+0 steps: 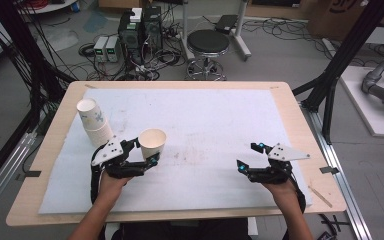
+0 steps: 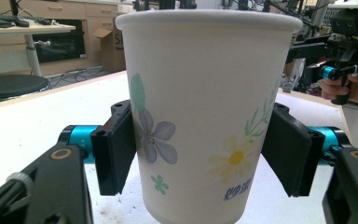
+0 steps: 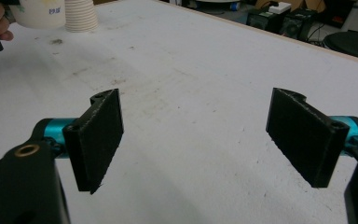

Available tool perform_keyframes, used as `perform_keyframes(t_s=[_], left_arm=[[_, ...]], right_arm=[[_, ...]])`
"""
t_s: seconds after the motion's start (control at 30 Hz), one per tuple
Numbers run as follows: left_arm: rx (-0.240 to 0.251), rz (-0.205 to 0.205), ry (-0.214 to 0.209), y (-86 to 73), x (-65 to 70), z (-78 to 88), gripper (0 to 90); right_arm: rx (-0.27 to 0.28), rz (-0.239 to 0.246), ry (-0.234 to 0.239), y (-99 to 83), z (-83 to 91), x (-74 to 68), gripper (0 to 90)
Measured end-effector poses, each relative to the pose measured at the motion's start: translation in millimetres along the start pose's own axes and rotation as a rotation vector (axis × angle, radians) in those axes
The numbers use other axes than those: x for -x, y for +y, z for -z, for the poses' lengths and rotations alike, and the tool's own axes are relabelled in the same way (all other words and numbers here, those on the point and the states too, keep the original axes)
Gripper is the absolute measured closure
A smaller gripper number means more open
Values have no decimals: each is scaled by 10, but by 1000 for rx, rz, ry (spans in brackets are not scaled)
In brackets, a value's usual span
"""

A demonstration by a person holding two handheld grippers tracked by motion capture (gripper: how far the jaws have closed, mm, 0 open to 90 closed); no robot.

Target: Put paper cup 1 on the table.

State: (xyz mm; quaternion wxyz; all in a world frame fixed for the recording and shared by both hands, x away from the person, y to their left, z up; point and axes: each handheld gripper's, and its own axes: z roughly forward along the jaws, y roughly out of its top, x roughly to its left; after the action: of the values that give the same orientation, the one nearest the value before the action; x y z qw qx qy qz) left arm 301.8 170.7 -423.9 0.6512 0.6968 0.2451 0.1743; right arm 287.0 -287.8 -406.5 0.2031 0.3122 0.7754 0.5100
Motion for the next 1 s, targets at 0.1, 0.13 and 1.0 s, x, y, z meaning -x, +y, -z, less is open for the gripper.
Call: perform_keyframes(t_s=[0.1,0.13,1.0], left_arm=[[-9,-13,11,-2,-15,-33,313],[-11,-10,12,-2,-26,-49,313],[-6,70,95,103,-609,-707,315]], right_arm=[[-2,0,-1,-8,10,4,194],[-3,-3,-4,-10,15,4,194],[-4,4,19,-2,-6,10,195]])
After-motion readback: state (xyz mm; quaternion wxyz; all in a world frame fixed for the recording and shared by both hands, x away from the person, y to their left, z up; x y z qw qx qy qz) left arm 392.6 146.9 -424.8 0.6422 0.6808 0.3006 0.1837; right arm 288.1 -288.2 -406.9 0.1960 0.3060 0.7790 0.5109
